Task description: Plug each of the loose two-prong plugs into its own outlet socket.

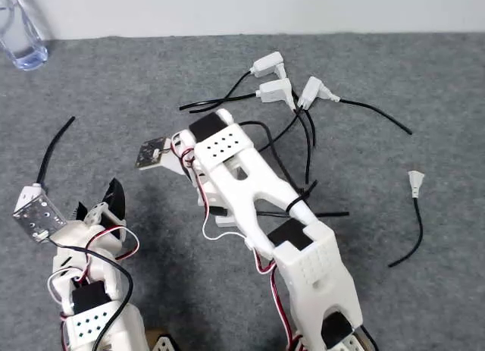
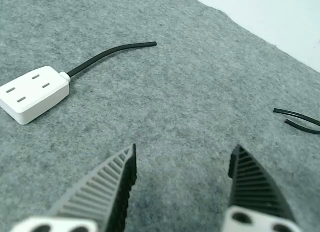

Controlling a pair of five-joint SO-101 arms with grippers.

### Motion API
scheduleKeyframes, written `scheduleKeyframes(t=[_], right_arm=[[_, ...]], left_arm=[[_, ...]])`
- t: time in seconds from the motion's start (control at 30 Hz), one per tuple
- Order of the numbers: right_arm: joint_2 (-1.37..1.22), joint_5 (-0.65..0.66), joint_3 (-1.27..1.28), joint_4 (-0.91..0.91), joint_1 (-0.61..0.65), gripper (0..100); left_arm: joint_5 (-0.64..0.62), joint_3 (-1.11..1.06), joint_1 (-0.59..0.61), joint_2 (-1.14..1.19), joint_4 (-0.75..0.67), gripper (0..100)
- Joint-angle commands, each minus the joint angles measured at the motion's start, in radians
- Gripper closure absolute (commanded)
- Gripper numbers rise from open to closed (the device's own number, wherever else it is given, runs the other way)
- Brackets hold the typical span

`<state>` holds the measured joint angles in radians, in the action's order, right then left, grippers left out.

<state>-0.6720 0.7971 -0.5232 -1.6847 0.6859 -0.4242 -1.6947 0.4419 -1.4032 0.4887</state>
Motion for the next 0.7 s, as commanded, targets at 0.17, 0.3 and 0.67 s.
scheduleKeyframes(t=[0.17,0.3,0.67], right_arm=[[-0.166,-0.026,-0.003,0.067,0.061,99.0],[-0.173,-0.026,-0.003,0.061,0.054,99.0],[-0.170,-0.023,-0.009,0.013,-0.002,99.0]], left_arm=[[0.012,0.005,0.006,-0.009,0.003,71],[0.014,0.005,0.006,-0.009,0.003,71],[0.014,0.005,0.005,-0.009,0.003,71]])
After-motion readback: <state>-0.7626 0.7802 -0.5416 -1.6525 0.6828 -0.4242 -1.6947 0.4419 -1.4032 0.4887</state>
